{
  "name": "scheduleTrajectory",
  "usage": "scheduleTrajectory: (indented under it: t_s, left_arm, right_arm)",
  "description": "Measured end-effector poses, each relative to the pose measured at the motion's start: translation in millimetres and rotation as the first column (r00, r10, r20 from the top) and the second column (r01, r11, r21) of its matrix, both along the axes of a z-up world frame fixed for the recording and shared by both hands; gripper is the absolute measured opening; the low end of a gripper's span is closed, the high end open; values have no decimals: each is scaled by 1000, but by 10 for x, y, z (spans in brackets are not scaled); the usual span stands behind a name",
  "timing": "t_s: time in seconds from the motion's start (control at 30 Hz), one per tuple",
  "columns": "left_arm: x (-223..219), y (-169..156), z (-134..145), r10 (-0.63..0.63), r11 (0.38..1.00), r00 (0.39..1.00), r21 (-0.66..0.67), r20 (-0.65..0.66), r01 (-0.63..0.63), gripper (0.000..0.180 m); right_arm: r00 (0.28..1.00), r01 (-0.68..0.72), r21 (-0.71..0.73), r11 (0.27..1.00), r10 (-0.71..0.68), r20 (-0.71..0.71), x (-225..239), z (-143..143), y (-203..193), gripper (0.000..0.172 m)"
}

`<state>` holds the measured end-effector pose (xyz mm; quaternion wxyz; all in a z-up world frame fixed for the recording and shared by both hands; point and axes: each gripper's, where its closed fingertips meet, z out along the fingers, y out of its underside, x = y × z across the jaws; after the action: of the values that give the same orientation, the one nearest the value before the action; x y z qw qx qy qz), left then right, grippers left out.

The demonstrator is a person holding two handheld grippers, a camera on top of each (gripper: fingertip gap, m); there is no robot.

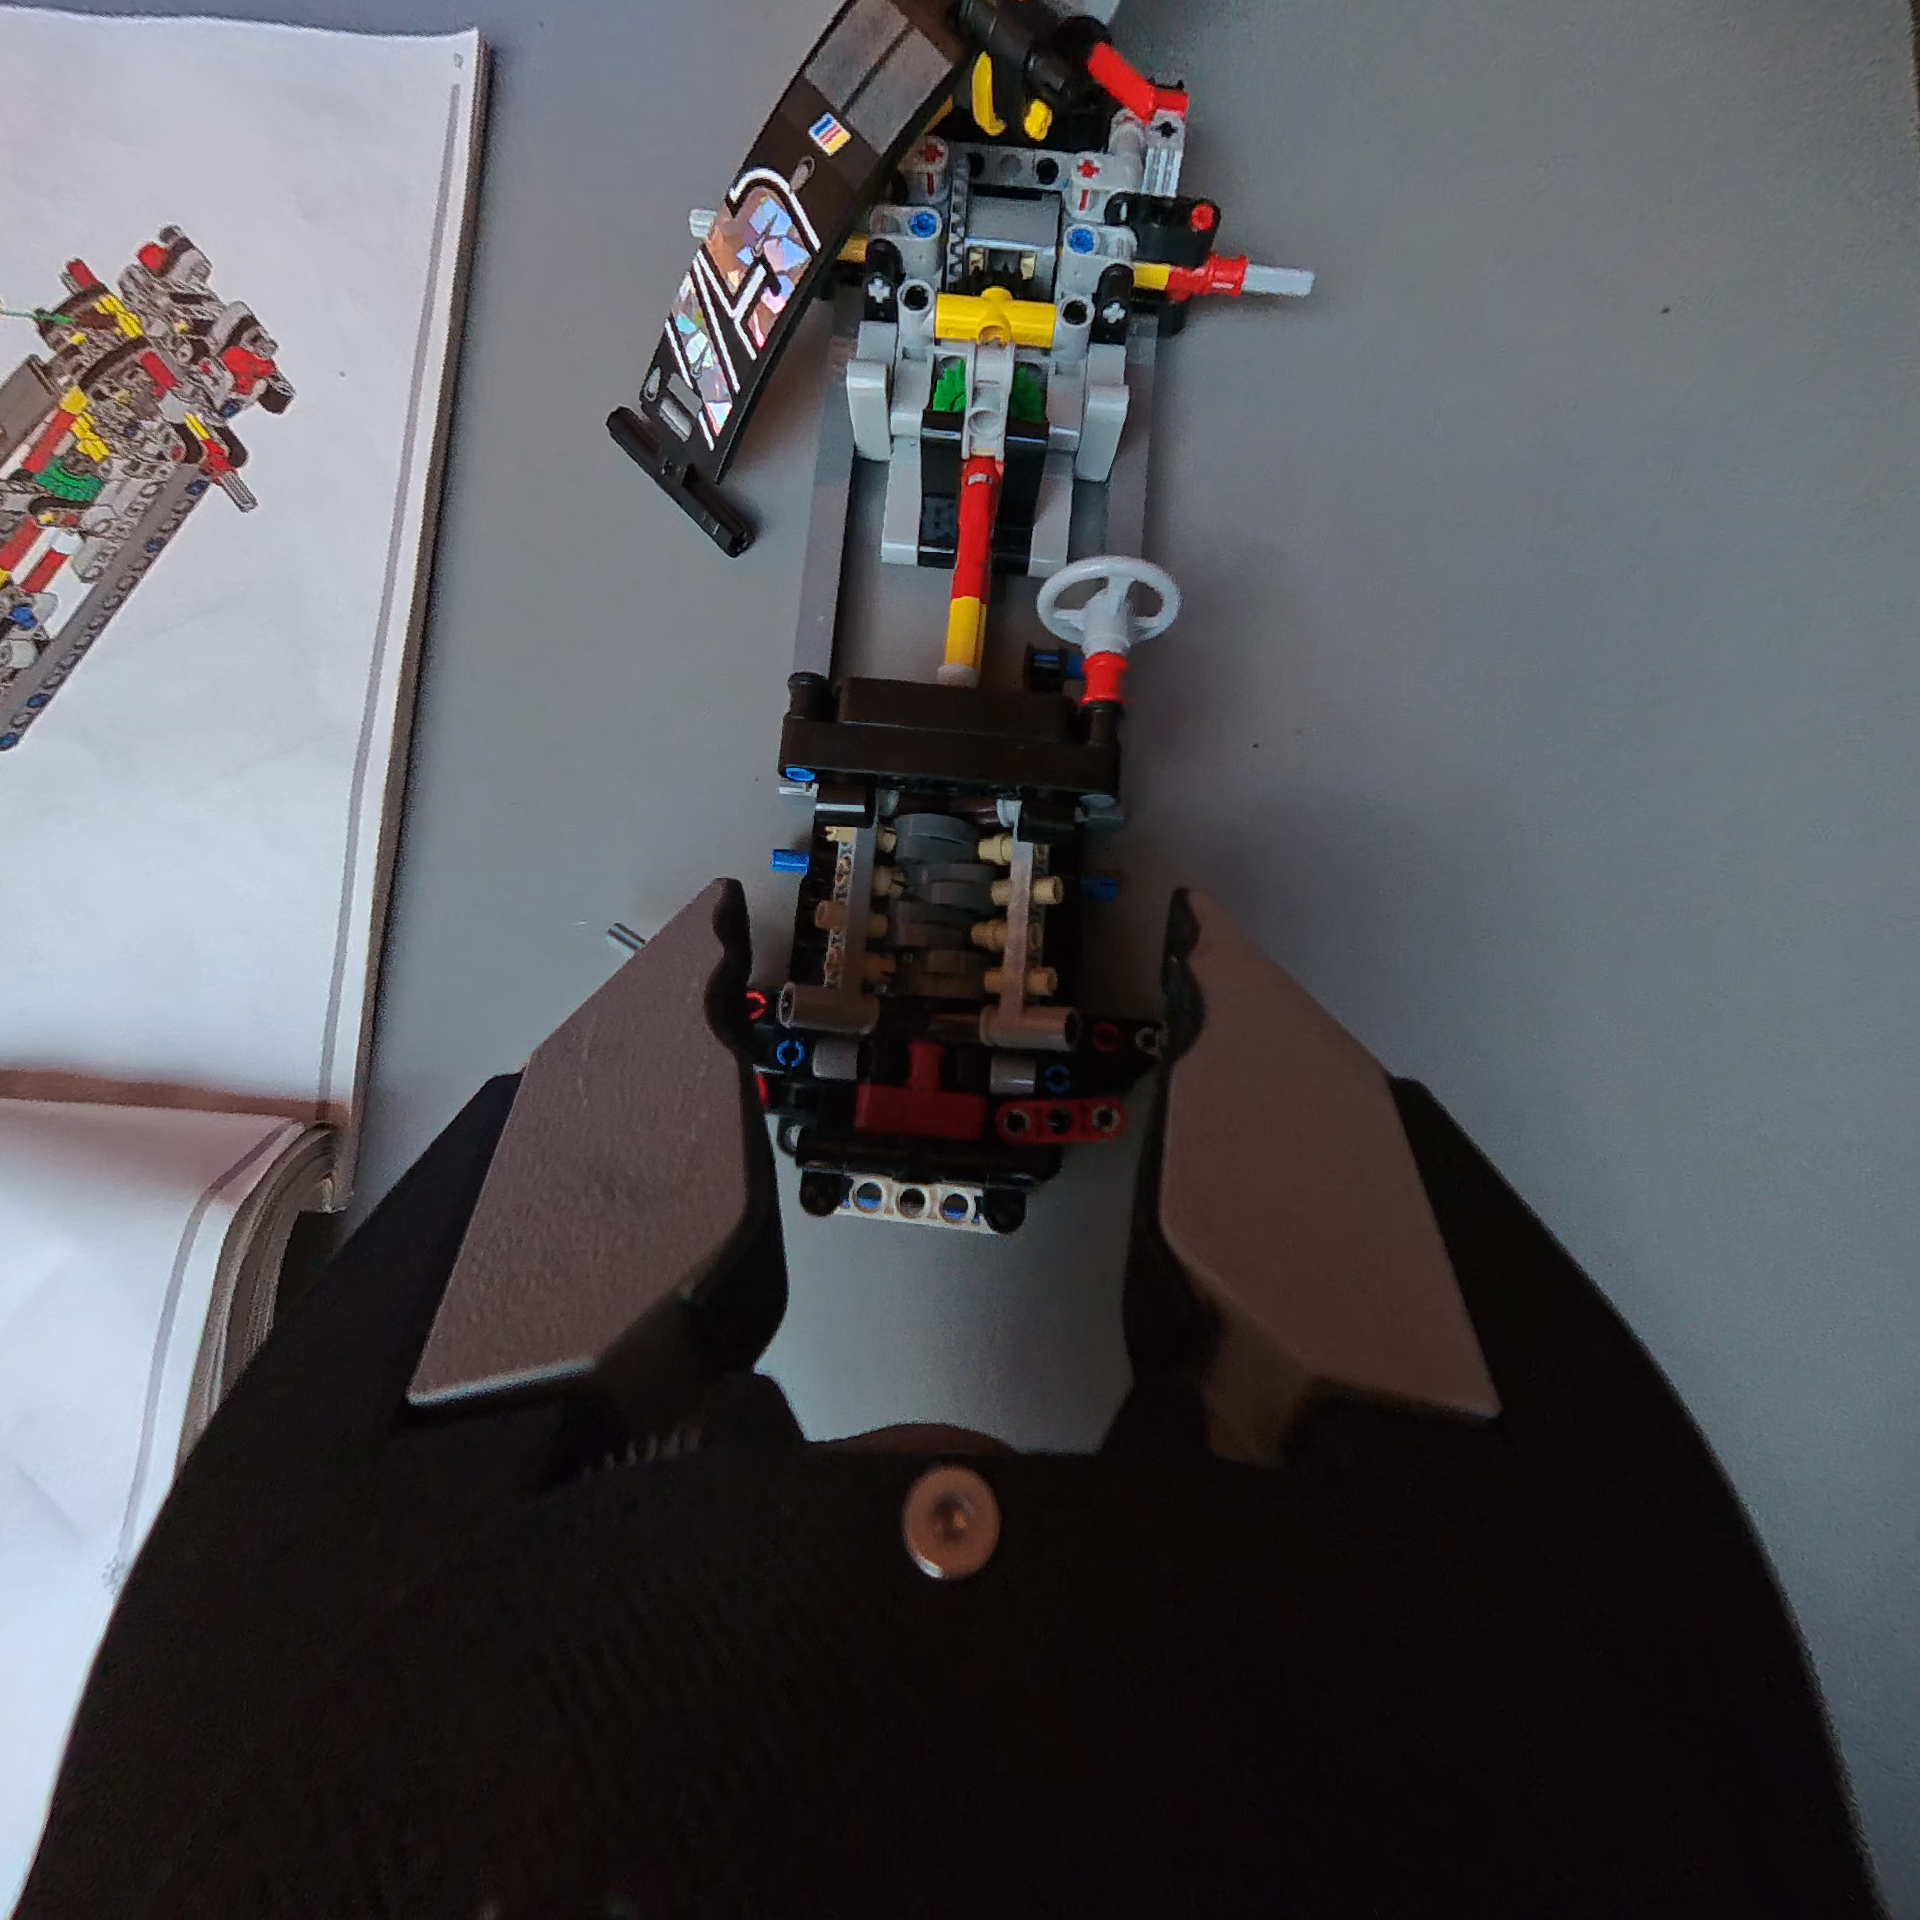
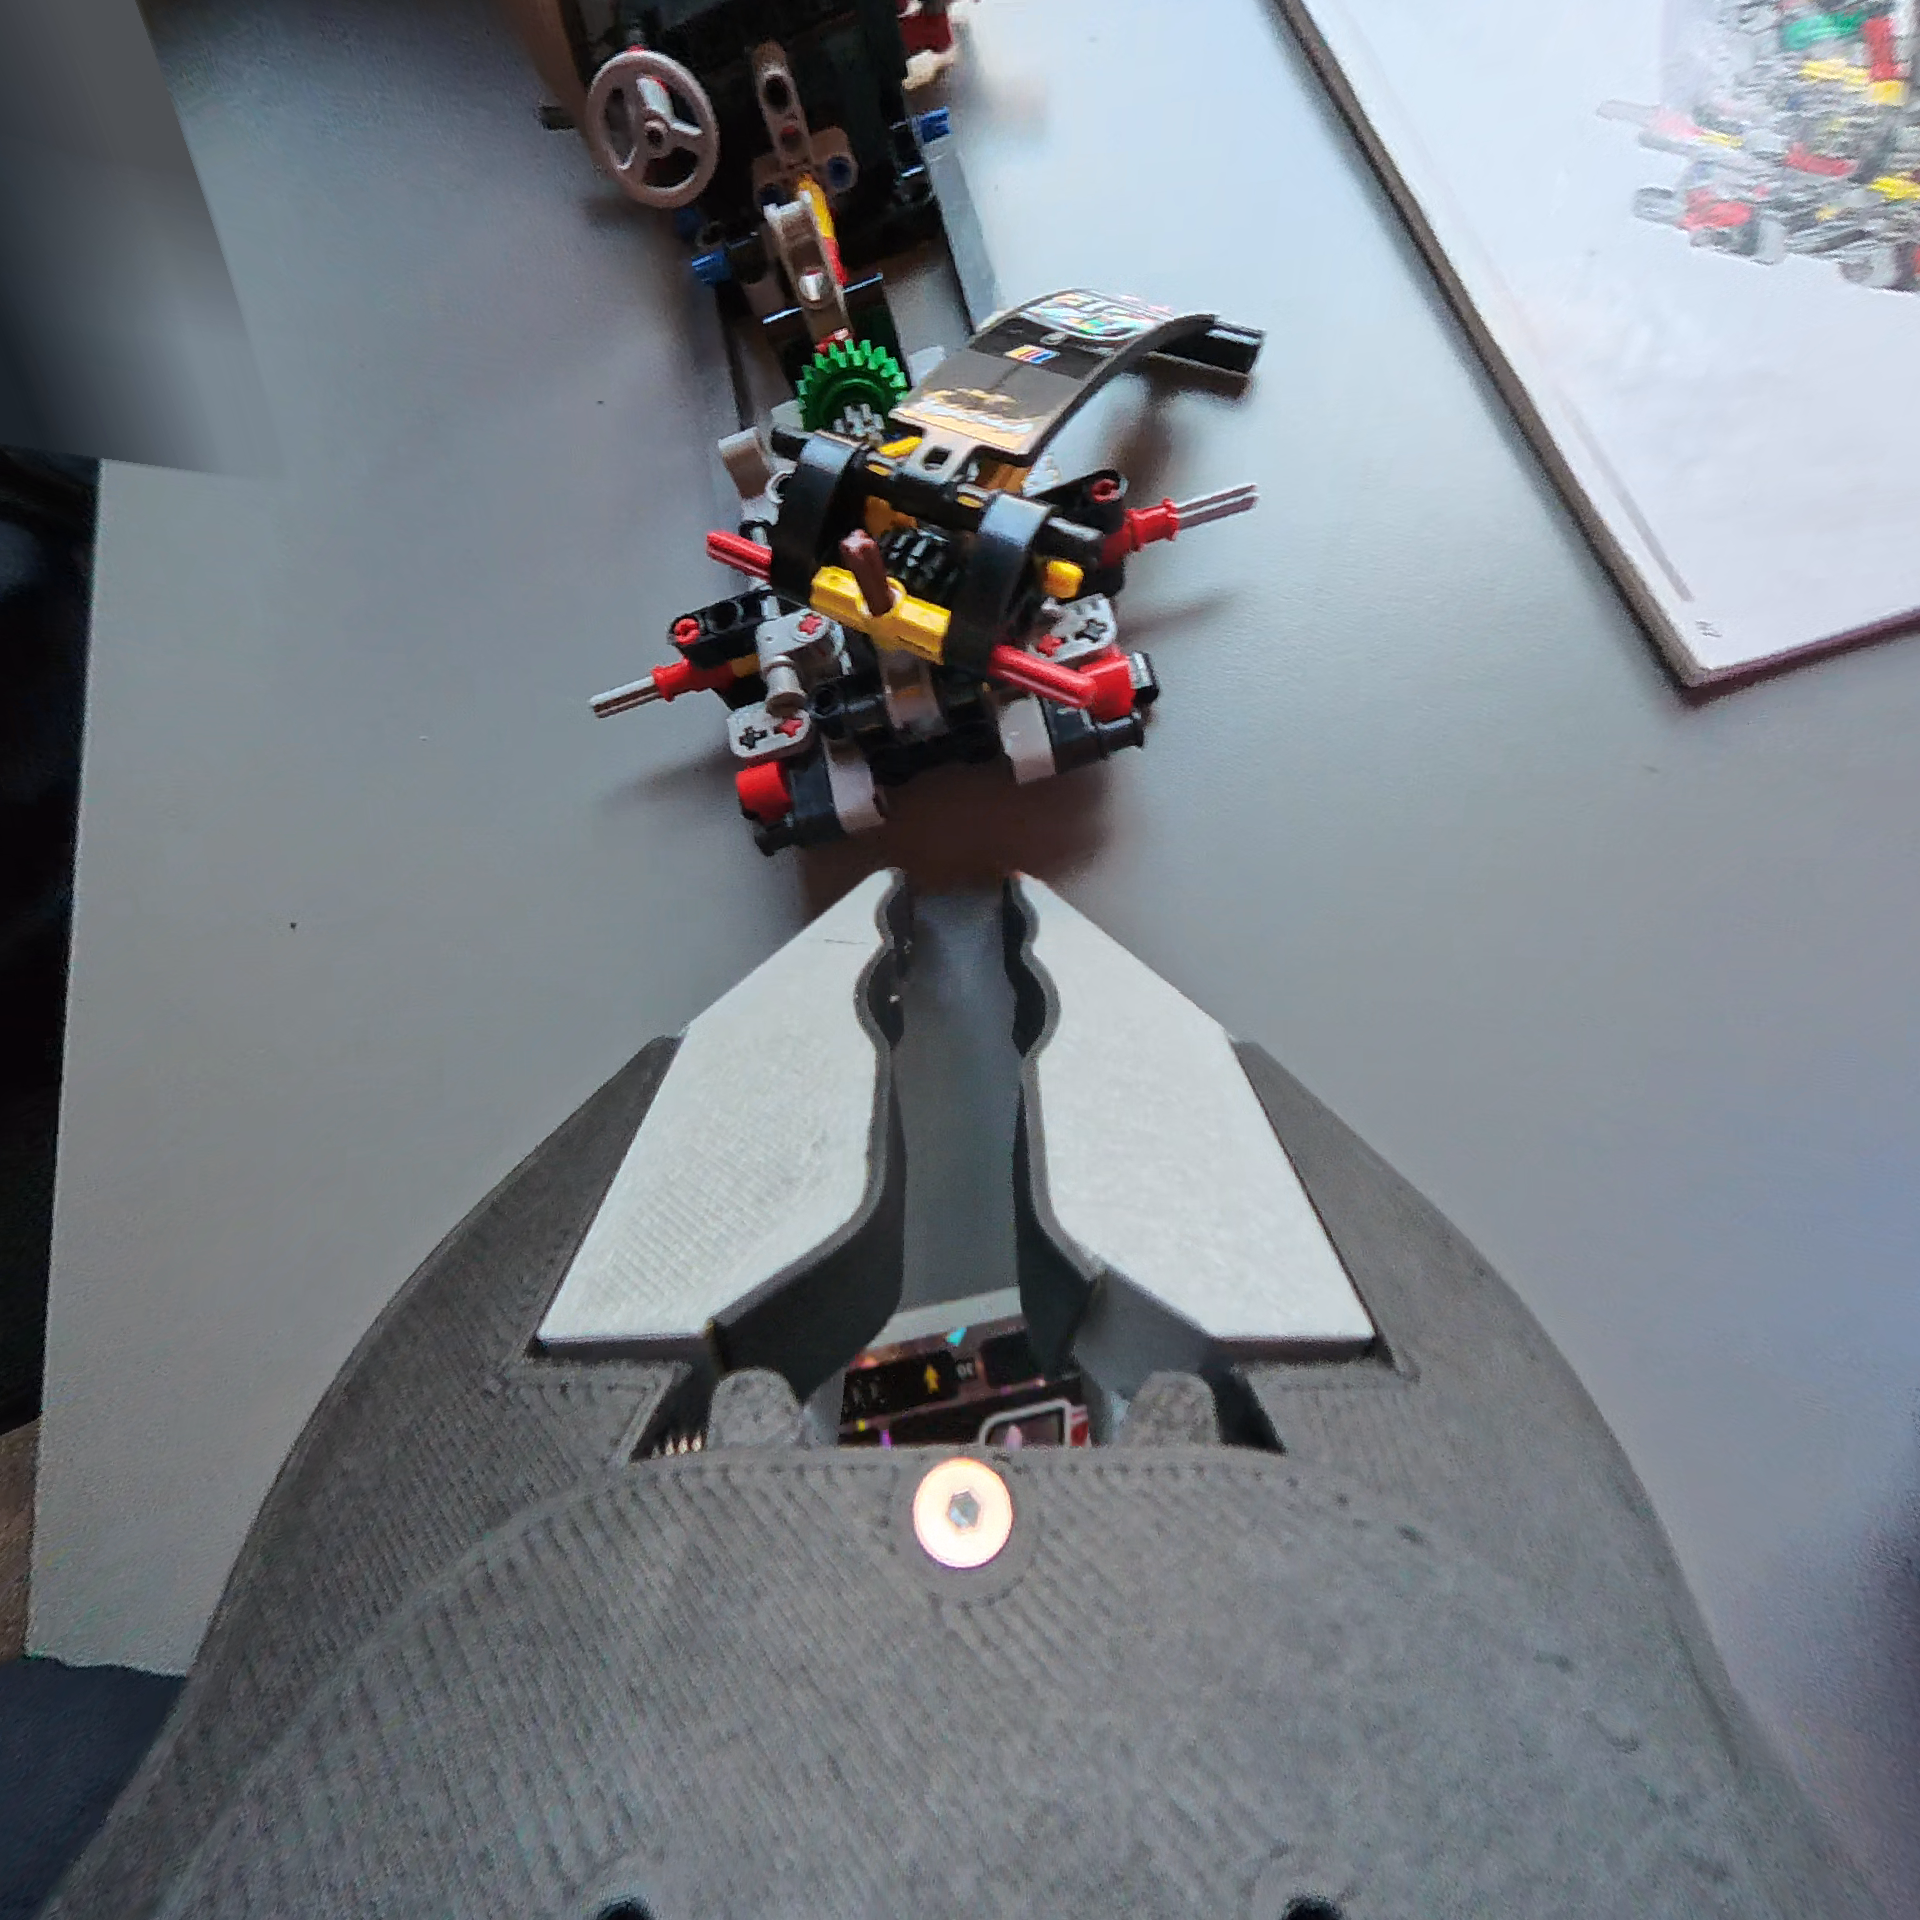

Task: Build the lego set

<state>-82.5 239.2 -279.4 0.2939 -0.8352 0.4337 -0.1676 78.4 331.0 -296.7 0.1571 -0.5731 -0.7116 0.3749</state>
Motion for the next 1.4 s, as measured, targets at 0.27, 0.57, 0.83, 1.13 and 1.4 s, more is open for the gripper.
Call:
scheduleTrajectory:
  t_s: [0.27, 0.57, 0.83, 1.13, 1.4]
  left_arm:
    - [57, -14, 76, -1, 1000, 1000, 28, -5, 2, 78]
    - [33, 15, -69, 30, 1000, 999, -5, -31, -30, 75]
    - [32, 42, -137, 40, 999, 999, -8, -34, -40, 66]
    - [44, 54, -151, 50, 999, 998, -10, -33, -51, 63]
    - [66, 61, -142, 47, 999, 998, 4, -31, -47, 65]
  right_arm:
    - [941, 256, 46, 966, -238, -240, -232, 534, 350, 29]
    - [980, 190, 196, 962, -199, 24, -983, 552, 11, 54]
    - [942, 162, 198, 967, -211, 259, -1003, 227, -37, 25]
    - [997, -66, 71, 995, 64, 30, -1040, 493, -401, 23]
    - [988, -152, 59, 987, 153, -25, -1065, 478, -561, 25]
